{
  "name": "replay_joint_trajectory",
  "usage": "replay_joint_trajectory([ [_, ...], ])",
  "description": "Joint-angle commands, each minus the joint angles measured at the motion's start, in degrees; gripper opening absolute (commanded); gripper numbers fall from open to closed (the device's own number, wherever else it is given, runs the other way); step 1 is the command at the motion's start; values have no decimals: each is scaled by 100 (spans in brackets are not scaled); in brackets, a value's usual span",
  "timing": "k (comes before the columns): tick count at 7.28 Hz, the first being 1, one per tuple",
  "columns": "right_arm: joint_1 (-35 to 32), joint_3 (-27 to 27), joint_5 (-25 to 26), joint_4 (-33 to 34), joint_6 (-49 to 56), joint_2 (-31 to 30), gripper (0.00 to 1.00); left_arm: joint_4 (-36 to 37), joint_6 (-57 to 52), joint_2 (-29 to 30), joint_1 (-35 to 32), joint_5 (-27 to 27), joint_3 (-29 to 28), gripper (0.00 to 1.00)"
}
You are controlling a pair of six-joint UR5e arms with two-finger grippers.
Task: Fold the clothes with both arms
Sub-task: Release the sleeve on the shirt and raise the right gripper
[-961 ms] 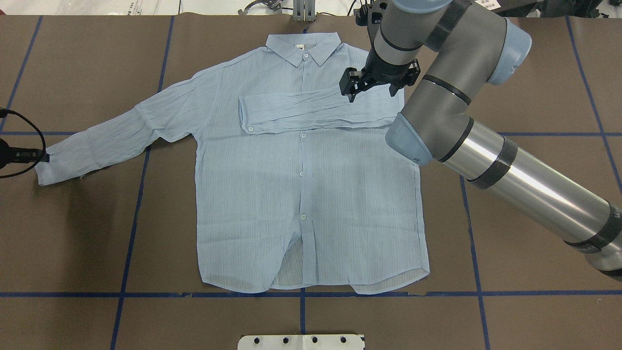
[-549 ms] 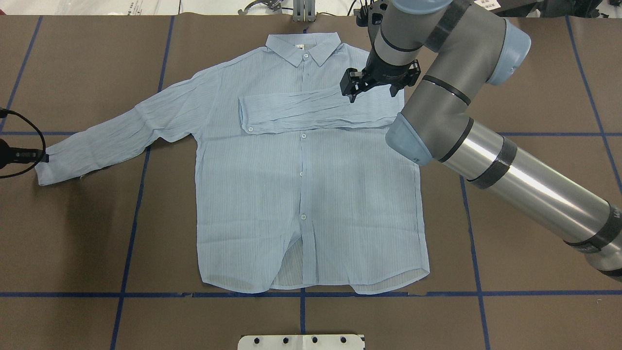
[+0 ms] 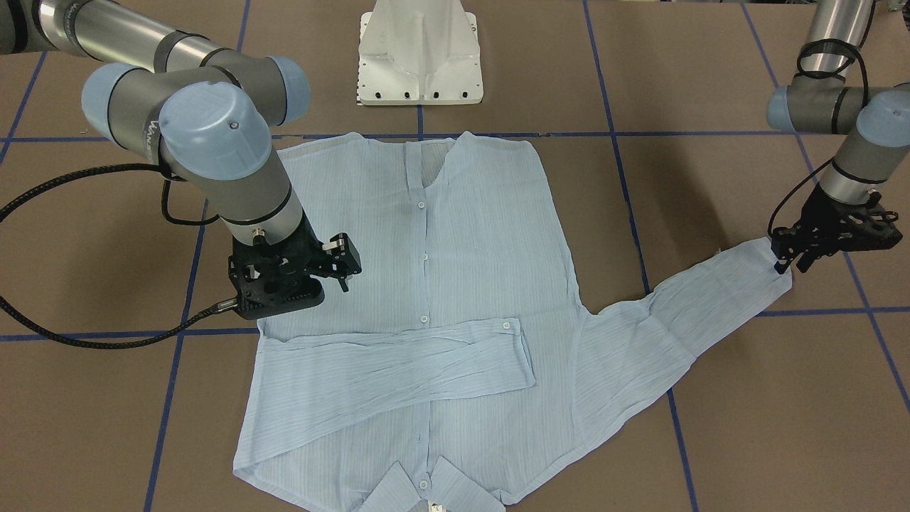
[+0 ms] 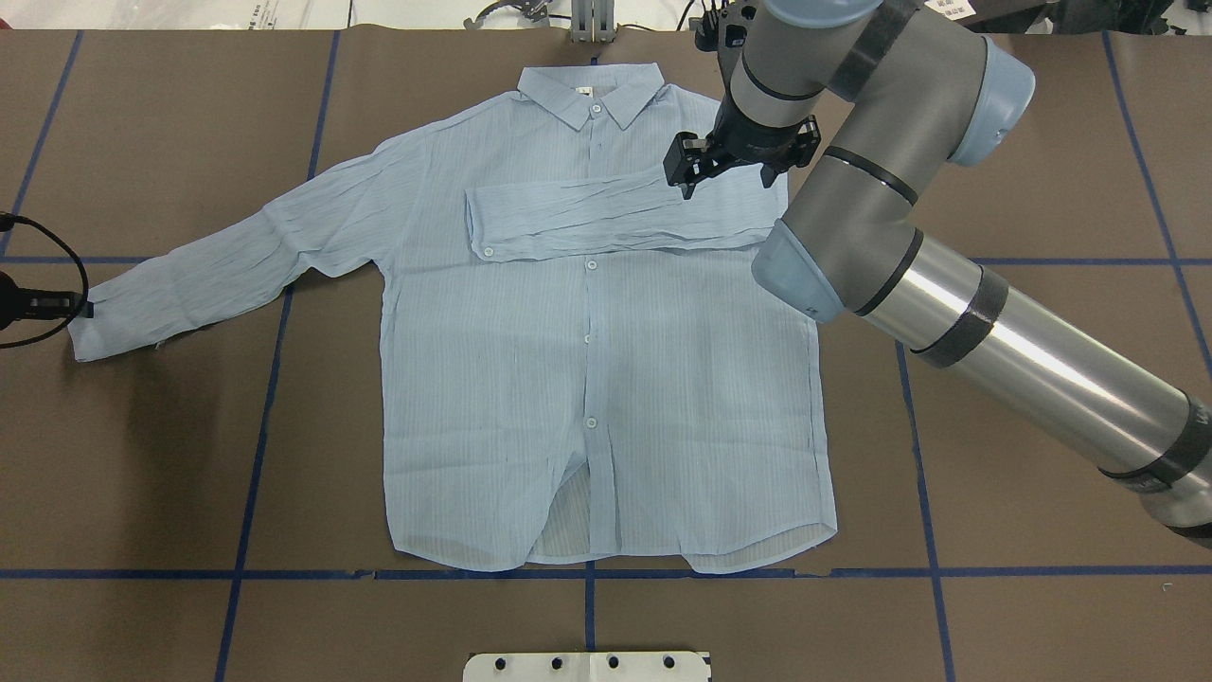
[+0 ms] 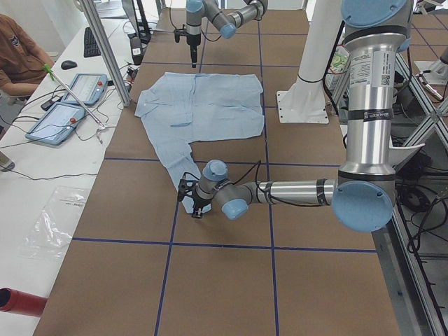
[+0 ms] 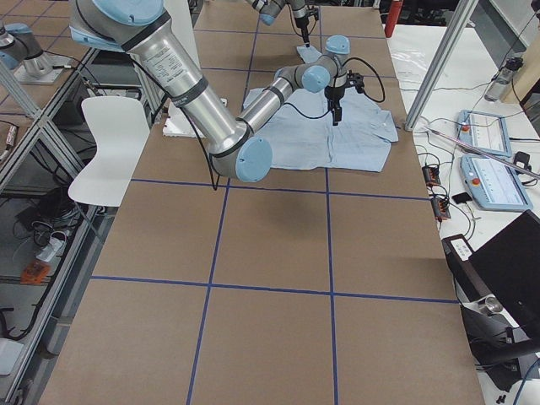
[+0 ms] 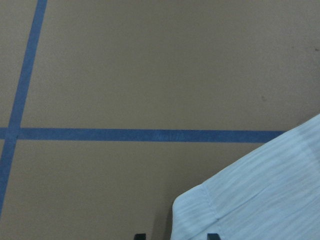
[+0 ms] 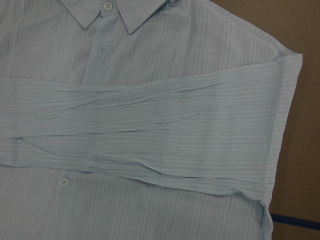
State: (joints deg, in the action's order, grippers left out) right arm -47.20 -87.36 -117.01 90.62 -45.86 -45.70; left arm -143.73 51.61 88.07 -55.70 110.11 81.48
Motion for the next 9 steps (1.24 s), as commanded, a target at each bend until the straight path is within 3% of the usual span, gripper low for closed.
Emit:
replay_joint_trajectory([
  [1, 0, -1, 11, 0, 7, -9, 100, 3, 16, 9, 15, 10, 8, 47],
  [3, 0, -1, 11, 0, 7, -18, 100, 21, 16, 26, 76, 10, 8, 44],
  [6, -9, -27, 20, 0, 7, -26, 100, 30, 16, 18, 76, 37, 95, 31],
  [9, -18, -36, 3, -18, 16, -114, 100, 82, 16, 9, 68, 159, 306, 30],
])
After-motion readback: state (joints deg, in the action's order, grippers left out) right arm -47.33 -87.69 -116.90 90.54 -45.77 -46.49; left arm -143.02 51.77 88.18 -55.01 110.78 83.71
